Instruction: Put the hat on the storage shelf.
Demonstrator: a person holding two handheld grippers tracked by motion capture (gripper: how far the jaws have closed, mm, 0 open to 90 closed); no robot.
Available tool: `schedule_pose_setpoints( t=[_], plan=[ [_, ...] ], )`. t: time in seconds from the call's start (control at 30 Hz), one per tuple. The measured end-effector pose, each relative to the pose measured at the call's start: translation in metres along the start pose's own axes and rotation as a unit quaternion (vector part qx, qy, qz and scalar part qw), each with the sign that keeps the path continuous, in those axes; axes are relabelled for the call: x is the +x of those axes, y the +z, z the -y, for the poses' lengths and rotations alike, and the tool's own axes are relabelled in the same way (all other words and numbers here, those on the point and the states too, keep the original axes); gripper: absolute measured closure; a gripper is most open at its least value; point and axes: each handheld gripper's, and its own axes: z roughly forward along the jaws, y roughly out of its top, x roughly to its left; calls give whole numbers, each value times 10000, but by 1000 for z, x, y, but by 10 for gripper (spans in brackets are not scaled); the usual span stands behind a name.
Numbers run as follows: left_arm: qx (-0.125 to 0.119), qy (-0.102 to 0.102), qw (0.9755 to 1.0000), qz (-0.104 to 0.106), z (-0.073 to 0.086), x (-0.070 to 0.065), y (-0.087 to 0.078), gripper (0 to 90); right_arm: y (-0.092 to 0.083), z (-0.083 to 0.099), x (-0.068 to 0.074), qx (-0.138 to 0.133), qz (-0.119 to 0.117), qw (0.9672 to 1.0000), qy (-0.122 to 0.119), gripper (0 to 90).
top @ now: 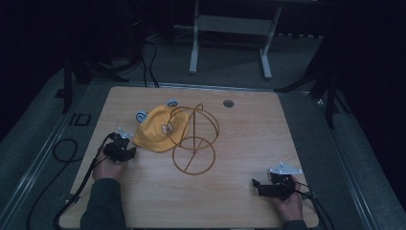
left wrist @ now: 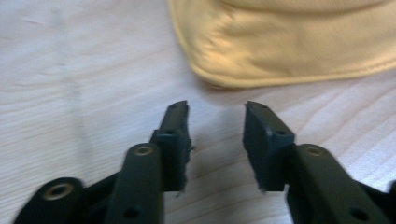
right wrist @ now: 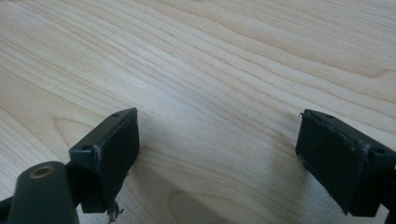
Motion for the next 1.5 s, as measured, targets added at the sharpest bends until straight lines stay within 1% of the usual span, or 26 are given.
schedule_pose_setpoints(
  t=[0.07, 0.13, 0.17, 0.23, 0.3, 0.47, 0.53, 0.57, 0.6, 0.67, 0.77, 0.83, 0.9, 0.93, 1.03, 1.13, 1.2, 1.23, 1.27, 1.37, 1.4, 1.5],
  plan=[
    [-70, -68, 9999, 80, -1, 5, -5, 631, 0, 0, 0, 0, 0, 10000, 1, 134],
    [-83, -88, 9999, 105, -2, 8, -10, 646, 0, 0, 0, -3, 0, 10000, -3, 134],
    [-91, -102, 9999, 67, -4, 11, -14, 656, 0, 0, 0, -1, 0, 10000, -3, 134],
    [-112, -134, 9998, 69, -5, 12, -17, 656, 0, 0, 0, -2, 0, 10000, -3, 134],
    [-125, -173, 9996, 158, -7, 15, -23, 666, 0, 0, 0, 0, 0, 10000, 0, 134],
    [-119, -219, 9994, 246, -10, 19, -29, 694, 0, 0, 0, 0, -1, 10000, -3, 134],
    [-188, -303, 9988, 327, -13, 21, -33, 696, 0, 0, 0, 8, -2, 10000, -8, 133],
    [-251, -329, 9981, 459, -15, 24, -39, 699, 0, 0, 0, 4, -11, 10000, -13, 134],
    [-251, -329, 9981, 459, -15, 24, -39, 699, 0, 0, 0, 4, -11, 10000, -13, 134],
    [-281, -349, 9978, 493, -19, 25, -44, 699, 0, 0, 0, -4, -18, 10000, -13, 134],
    [-322, -361, 9971, 593, -23, 26, -50, 699, 0, 0, 0, -1, -16, 10000, -17, 134],
    [-331, -334, 9962, 729, -25, 26, -50, 715, 0, 0, 0, -3, -16, 10000, -18, 134],
    [-315, -278, 9957, 820, -27, 24, -49, 723, 0, 0, 0, -2, -18, 10000, -13, 134],
    [-282, -240, 9951, 918, -31, 24, -48, 722, 1, 0, 0, -4, -20, 10000, -18, 133],
    [-282, -208, 9946, 978, -36, 23, -49, 721, 1, 0, -1, -3, -24, 10000, -26, 134],
    [-312, -111, 9937, 1073, -44, 23, -51, 722, 1, -1, -1, 0, -26, 10000, -22, 133],
    [-334, -83, 9930, 1134, -49, 23, -53, 723, 1, -1, -1, -6, -28, 10000, -34, 134],
    [-335, -59, 9930, 1134, -52, 23, -54, 726, 1, -1, -1, -6, -26, 10000, -33, 133],
    [-368, -48, 9924, 1170, -57, 24, -56, 726, 1, -1, -1, -5, -25, 10000, -33, 133],
    [-388, -14, 9925, 1160, -60, 25, -58, 726, 1, -1, -1, -2, -25, 10000, -25, 133],
    [-440, 7, 9919, 1192, -66, 26, -62, 726, 1, -1, -1, -2, -26, 10000, -26, 133],
    [-495, 150, 9913, 1206, -74, 28, -67, 725, 0, 0, 0, 3, -5, 10000, -14, 134]
  ],
)
